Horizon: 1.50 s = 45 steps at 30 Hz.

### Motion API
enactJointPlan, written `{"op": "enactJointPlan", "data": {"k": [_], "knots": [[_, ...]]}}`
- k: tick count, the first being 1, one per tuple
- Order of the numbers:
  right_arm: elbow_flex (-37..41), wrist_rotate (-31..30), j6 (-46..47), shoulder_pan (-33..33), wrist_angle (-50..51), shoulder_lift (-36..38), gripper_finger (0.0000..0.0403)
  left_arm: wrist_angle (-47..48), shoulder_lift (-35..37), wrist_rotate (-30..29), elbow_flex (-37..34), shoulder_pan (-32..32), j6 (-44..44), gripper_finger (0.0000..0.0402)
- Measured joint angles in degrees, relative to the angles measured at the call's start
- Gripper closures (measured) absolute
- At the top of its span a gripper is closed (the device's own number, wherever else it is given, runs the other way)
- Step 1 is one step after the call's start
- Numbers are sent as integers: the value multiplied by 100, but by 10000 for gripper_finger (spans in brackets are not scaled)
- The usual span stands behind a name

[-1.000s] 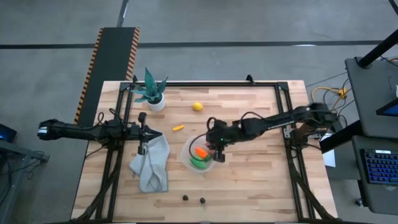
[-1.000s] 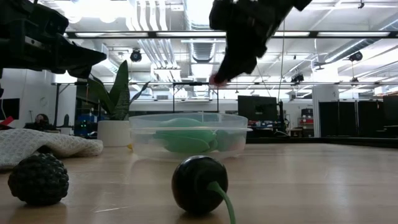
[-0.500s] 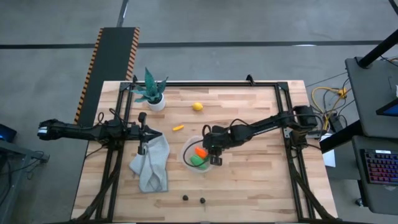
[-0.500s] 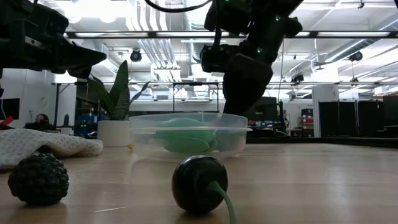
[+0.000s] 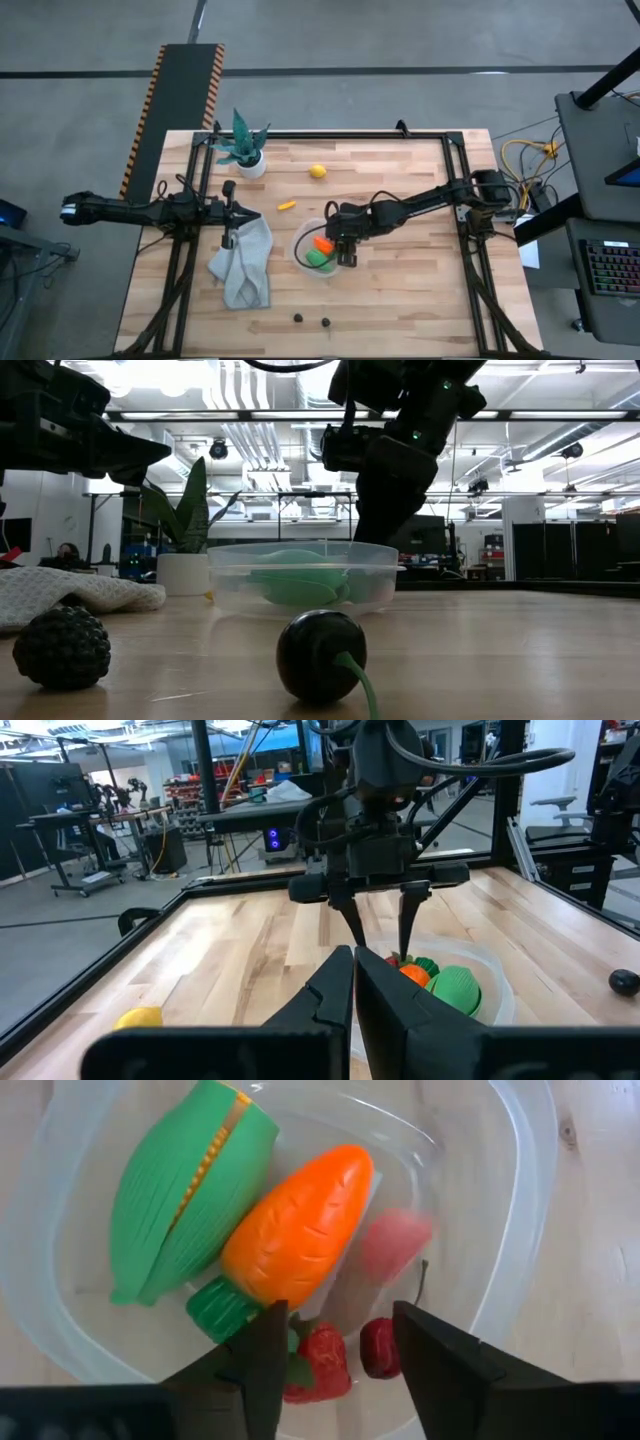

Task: Pick and placing Produce into tupperware
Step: Put the yellow lemon into the transparent bin

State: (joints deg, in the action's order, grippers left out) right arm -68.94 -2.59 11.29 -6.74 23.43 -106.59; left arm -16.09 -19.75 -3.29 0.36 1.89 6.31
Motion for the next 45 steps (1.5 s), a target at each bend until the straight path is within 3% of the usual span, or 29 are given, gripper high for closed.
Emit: {"op": "enactJointPlan", "data": {"k": [10,14,20,30,34,39,45], "knots": [[-781,-20,-1239,270,-152,84,204,0,-8,0,0,0,-99,402],[-1109,83,-1737,815,-279,84,193,3,-10,0,0,0,-452,402],[-1551,343,-1922,1855,-56,-31,144,5,-28,2,0,1,-496,402],[-2639,594,-2745,2987,1072,-1242,109,-1,-39,-25,0,2,-600,402],[-3317,707,-3035,3136,1735,-1753,112,-5,-44,-28,0,2,-601,402],[-3953,1326,-3466,3132,2070,-1995,107,-3,-105,-31,0,2,-695,402],[-4380,1347,-3669,3123,2353,-2032,87,-14,-205,-35,0,0,-894,402]]}}
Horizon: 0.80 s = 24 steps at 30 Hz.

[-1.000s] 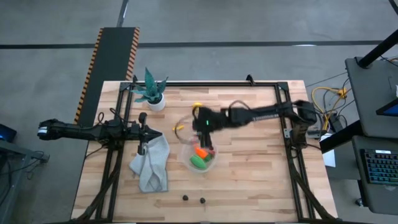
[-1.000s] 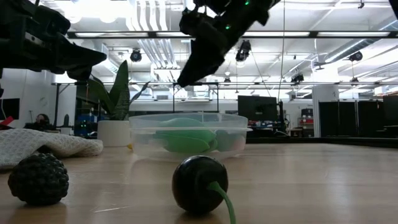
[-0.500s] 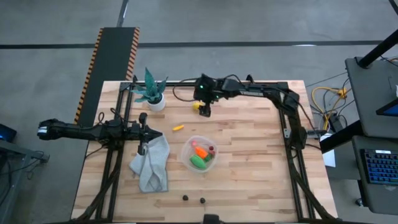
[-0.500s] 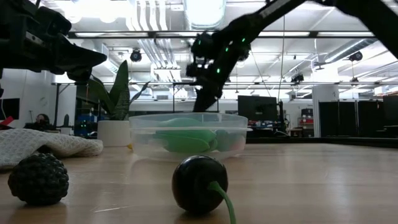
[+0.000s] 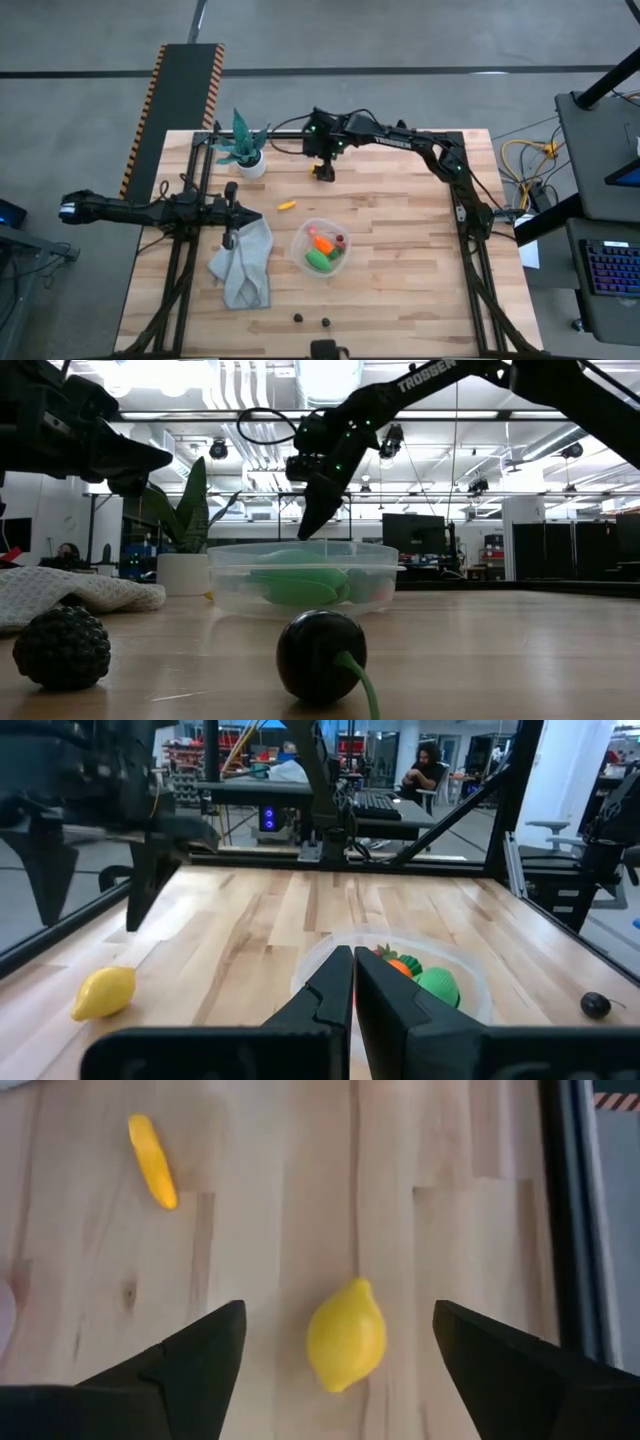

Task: Pick and placing Produce into tupperware
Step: Put the yellow lemon into the transparent bin

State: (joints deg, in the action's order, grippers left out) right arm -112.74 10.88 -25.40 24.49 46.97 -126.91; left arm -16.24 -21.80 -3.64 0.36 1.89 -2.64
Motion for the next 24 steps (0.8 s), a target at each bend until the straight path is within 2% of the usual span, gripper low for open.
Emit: {"op": "enactJointPlan", "data": {"k": [5,24], "knots": [[-41,-13,6,3,61,2,73,-6,-29,-49,0,0,16,402],[74,-40,-13,-9,23,-564,72,5,-25,-121,0,0,40,402]]}}
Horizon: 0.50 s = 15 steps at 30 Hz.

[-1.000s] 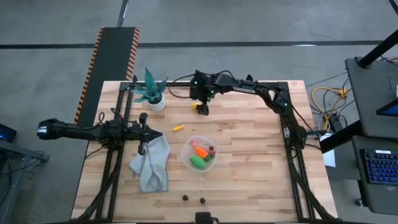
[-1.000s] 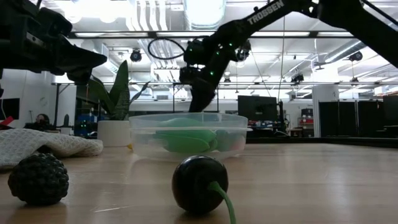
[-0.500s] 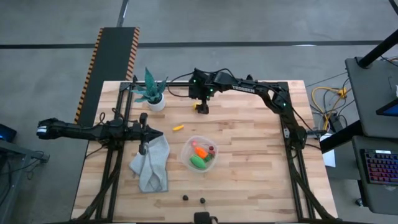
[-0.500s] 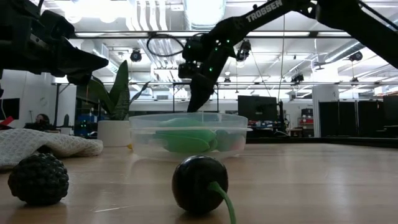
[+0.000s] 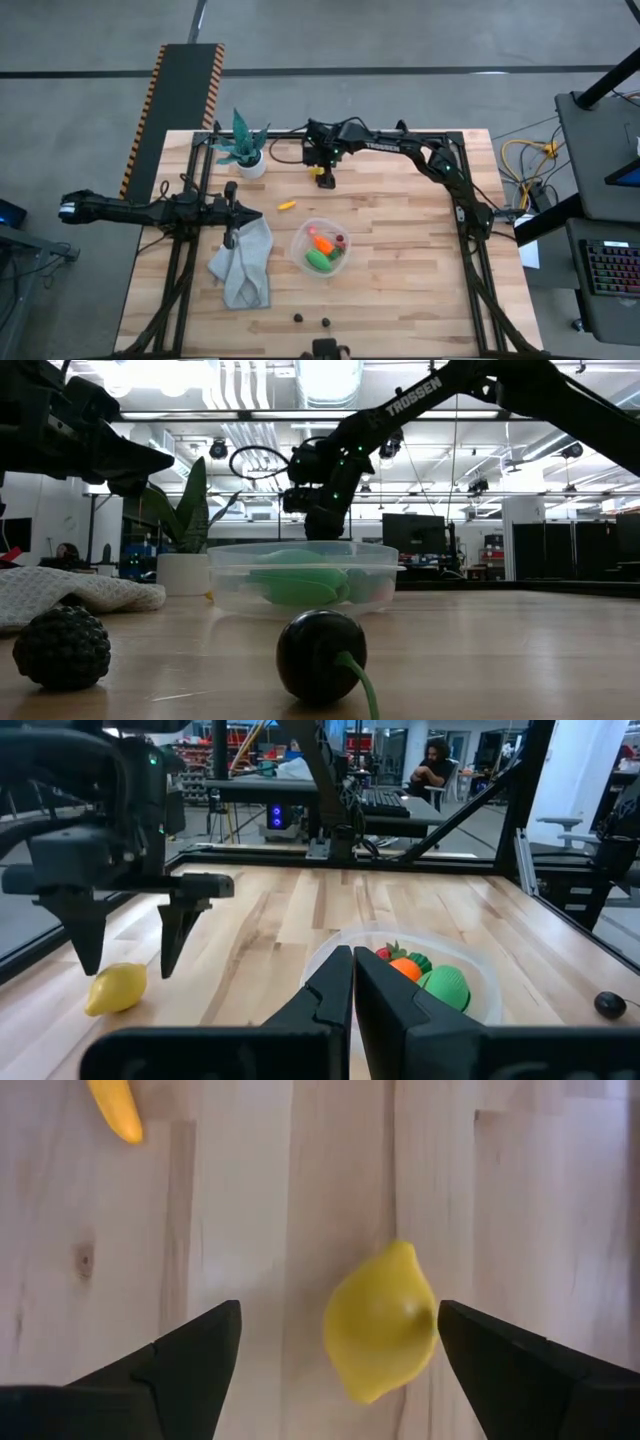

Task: Pick and placing Produce into tupperware
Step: Put the yellow lemon into the transparent bin

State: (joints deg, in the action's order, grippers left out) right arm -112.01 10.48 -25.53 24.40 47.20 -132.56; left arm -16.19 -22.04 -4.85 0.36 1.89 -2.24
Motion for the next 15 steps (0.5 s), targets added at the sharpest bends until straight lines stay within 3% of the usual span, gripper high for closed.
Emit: {"op": "enactJointPlan", "data": {"k": [15], "knots": [[171,5,40,153,-294,-63,74,-12,4,3,0,1,-20,402]]}}
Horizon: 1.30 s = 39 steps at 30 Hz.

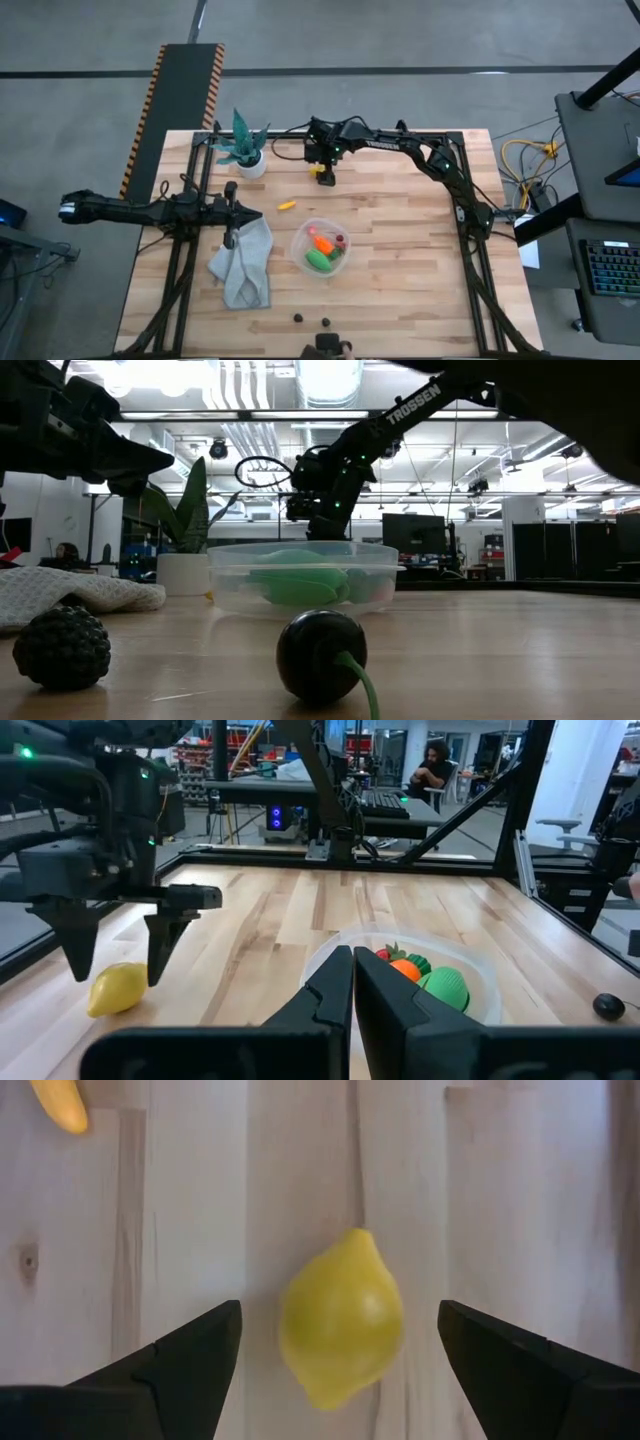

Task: Pick and placing Produce into tupperware
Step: Put the yellow lemon into the transparent bin

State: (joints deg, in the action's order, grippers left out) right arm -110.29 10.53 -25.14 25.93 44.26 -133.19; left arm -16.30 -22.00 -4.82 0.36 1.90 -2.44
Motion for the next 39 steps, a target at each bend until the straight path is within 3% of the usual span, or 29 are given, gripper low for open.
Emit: {"op": "enactJointPlan", "data": {"k": [34,39], "knots": [[187,16,307,24,-263,-153,75,-7,-4,2,0,0,7,402],[187,9,346,24,-248,-153,101,-12,-9,3,0,0,7,402]]}}
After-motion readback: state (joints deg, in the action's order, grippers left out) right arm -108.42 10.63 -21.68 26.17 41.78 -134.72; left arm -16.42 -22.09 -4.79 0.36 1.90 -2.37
